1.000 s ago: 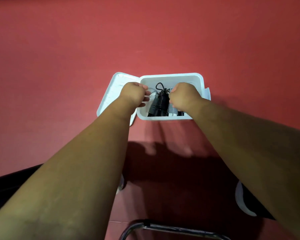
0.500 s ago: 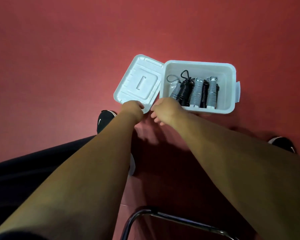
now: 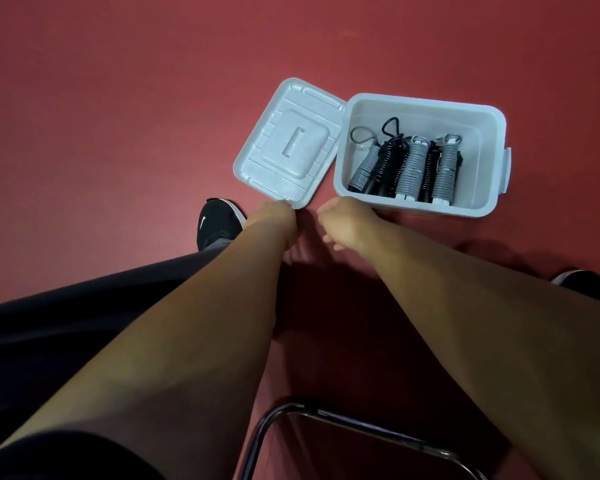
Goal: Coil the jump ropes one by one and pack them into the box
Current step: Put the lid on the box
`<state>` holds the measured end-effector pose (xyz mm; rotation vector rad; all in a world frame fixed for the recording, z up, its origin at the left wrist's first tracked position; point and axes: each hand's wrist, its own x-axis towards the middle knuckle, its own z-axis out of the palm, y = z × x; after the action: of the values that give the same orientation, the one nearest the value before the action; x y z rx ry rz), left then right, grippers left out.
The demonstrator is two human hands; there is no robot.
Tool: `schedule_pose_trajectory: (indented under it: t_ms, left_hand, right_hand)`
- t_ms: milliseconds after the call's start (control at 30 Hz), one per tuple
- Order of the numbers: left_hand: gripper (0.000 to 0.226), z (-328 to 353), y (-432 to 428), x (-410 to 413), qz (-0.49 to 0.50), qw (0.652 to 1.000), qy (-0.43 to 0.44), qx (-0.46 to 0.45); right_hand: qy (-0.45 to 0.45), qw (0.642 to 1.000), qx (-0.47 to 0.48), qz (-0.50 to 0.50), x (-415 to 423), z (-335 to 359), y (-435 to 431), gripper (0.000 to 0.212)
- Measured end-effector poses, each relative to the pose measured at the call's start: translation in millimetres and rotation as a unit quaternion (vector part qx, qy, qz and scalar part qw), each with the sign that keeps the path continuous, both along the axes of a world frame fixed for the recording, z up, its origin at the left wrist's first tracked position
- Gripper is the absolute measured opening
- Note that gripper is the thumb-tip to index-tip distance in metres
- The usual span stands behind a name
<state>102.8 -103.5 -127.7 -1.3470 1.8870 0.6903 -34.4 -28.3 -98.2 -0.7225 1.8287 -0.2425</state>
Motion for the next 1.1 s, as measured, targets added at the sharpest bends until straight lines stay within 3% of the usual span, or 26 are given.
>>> schedule_pose_trajectory:
  t_ms: [333,467,633,700,800,1000,1100]
  left_hand:
    - [0.03,48.7,11.3,-3.6,-0.036,0.994,-0.04,-0.097]
    - [0.017,91.8,11.7,-8.6,-0.075,0.985,-0.023,-0.152]
    - [0.003,152.2,14.4,-16.6,-0.134,0.979,-0.017,-0.154]
    - [0.009,173.5,17.4,-16.0,-0.154,0.971,0.025,-0.178]
    - [0.025,202.7,21.3,-15.0,-0.09,0.963,0.141,-0.21]
    - [0.016,241.5,17.5,-27.4,0.033,0.912,0.331,-0.239]
    - [0.015,245.5,10.5,-37.9,0.126,0.888,0.378,-0.23]
  right_hand:
    - [-0.086,0.995,0.058,0.009,-18.1,26.5,12.3,0.024]
    - [-0.095,0.995,0.027,-0.018,-34.0,56.4,13.8,0.018]
    - [-0.099,0.993,-0.014,-0.057,-48.8,98.0,27.7,0.021]
    - [-0.09,0.993,-0.034,-0.073,-52.7,110.0,38.5,0.021]
    - [-0.068,0.993,-0.055,-0.076,-57.3,129.2,52.1,0.021]
    - [0.154,0.986,-0.009,0.066,-76.3,169.1,69.6,0.071]
    - [0.123,0.992,-0.007,-0.002,-96.2,159.2,80.1,0.08]
